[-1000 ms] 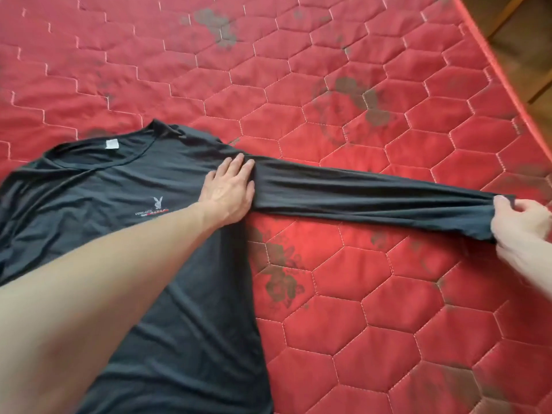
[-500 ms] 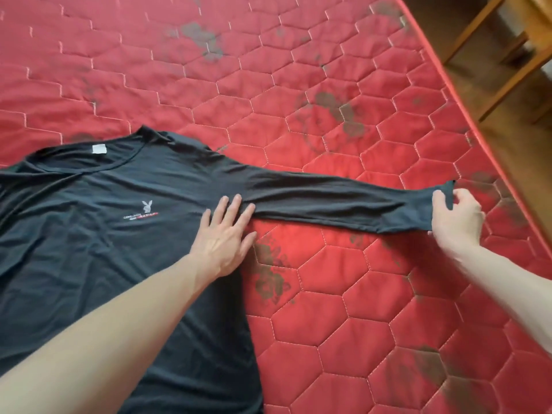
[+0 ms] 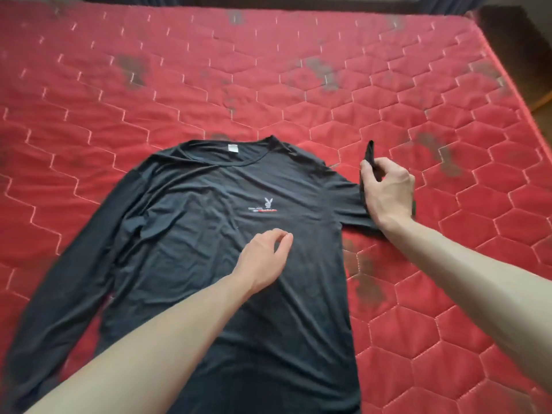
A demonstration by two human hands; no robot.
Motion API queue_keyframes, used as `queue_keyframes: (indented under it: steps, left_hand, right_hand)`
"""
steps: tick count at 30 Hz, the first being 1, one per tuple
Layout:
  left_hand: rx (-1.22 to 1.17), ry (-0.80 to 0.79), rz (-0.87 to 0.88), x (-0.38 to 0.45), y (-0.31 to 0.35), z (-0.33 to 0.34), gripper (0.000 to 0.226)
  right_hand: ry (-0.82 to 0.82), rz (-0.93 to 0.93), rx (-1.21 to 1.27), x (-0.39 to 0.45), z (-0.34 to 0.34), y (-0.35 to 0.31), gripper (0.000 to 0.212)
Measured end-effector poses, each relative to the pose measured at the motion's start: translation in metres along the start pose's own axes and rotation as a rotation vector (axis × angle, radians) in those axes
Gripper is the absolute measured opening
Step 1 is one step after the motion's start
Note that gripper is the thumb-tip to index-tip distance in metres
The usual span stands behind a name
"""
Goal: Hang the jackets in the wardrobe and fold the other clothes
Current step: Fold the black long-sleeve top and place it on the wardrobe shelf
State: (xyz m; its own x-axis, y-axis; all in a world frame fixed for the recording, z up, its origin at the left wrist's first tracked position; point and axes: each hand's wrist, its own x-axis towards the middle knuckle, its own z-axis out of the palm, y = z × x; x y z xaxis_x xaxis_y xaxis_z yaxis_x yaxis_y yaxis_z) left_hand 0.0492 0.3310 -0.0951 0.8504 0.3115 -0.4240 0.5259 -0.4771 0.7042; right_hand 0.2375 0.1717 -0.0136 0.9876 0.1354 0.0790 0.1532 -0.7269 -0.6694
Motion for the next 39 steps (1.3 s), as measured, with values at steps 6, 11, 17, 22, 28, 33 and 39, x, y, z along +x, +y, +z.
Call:
queue_keyframes:
  steps: [6, 11, 17, 22, 28, 33, 39]
  left_hand:
    - [-0.280, 0.108, -0.200, -0.012, -0.096, -0.102, 0.029]
    - [-0.506, 0.236, -0.305, 0.004, -0.148, -0.161, 0.025]
    - [-0.739, 0.368, -0.369, 0.036, -0.158, -0.201, 0.026]
    - [-0.649, 0.379, -0.348, 0.065, -0.163, -0.212, 0.028]
    - [-0.345, 0.361, -0.498, 0.088, -0.178, -0.202, 0.015]
    - [-0.254, 0.427, -0.492, 0.088, -0.183, -0.191, 0.012]
    - [-0.190, 0.521, -0.467, 0.083, -0.174, -0.184, 0.017]
  right_hand:
    - [-0.166, -0.074, 0.058, -0.031, 0.109, -0.116, 0.022]
    - [-0.323, -0.076, 0.062, -0.064, 0.198, -0.181, 0.024]
    - [-0.503, -0.128, 0.017, -0.086, 0.269, -0.216, 0.026]
    - [-0.841, -0.196, -0.015, -0.096, 0.295, -0.217, 0.028]
    - [-0.625, -0.193, 0.023, -0.101, 0.262, -0.139, 0.027]
    - [-0.181, -0.105, -0.199, -0.038, 0.173, -0.038, 0.056]
    - [-0.726, -0.392, -0.611, 0.049, 0.092, 0.026, 0.059]
